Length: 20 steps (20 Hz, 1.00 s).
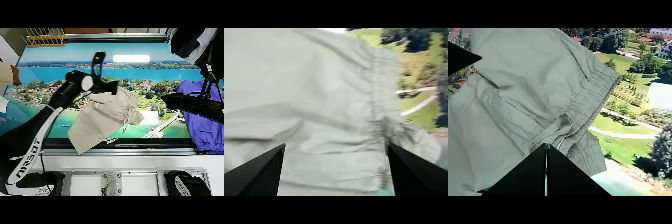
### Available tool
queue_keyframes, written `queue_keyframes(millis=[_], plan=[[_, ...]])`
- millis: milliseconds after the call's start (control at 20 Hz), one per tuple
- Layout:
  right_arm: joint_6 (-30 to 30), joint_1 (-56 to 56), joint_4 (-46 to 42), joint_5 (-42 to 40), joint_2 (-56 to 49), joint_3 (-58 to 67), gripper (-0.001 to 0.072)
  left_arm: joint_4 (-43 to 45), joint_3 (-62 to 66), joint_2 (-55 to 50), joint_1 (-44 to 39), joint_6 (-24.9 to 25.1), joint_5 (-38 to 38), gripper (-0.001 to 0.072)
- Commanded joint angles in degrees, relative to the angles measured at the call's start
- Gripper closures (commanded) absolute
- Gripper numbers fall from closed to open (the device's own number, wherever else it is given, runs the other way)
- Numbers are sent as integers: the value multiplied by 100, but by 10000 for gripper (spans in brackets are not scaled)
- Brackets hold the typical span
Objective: Fold the clothes and pants, and hang the long-sleeved shirts on hangers.
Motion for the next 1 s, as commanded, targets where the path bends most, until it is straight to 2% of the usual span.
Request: queue_keyframes(millis=[0, 300, 450, 600, 950], plan=[[4, 4, 22, 2, 2, 0, 697, -22, -1318, 743, 1047, -42, -608, 18], [4, 4, 22, 2, 2, 0, 697, -92, -4614, 2647, 2505, -44, -1012, 18], [7, 4, 22, 2, 2, 0, 697, -767, -5591, 3128, 2894, -17, -782, 18], [4, 7, 138, 4, 2, 0, 697, -1073, -6057, 3298, 2863, -17, -531, 18], [7, 7, 210, 2, 2, 0, 697, -1510, -6210, 3246, 2129, -26, 208, 18]])
